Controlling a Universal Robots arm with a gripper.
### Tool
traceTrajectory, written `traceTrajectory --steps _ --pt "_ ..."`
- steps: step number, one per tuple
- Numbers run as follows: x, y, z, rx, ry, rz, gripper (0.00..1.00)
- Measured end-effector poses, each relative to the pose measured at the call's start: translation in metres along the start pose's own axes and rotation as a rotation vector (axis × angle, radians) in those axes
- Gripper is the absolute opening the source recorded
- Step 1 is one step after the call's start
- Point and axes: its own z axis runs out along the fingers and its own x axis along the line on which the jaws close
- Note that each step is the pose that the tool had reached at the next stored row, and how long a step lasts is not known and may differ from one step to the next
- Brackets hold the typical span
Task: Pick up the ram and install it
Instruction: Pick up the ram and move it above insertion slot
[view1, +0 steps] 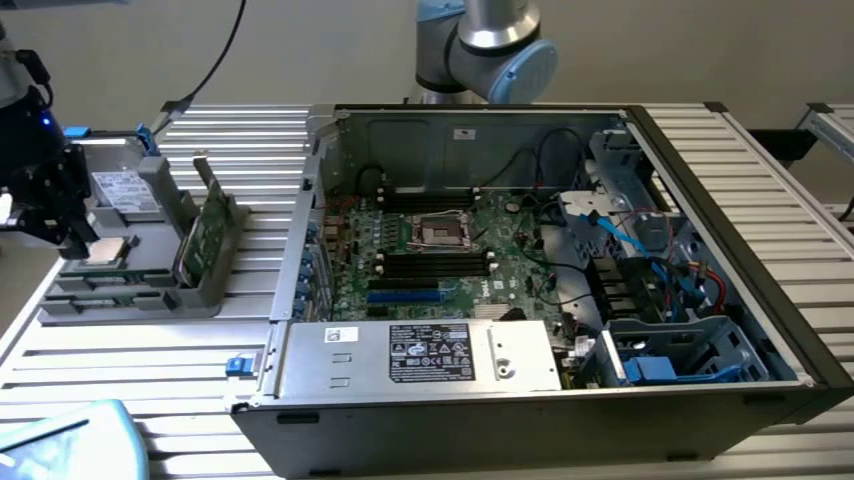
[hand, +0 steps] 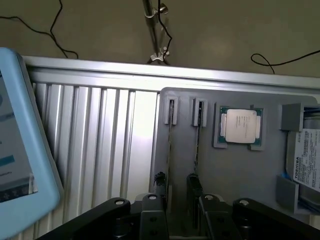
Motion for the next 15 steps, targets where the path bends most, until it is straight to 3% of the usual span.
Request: traceTrajectory --steps 15 --pt "0.0 -0.0012 0.0274 0.0035 0.0069 -0.096 0.31"
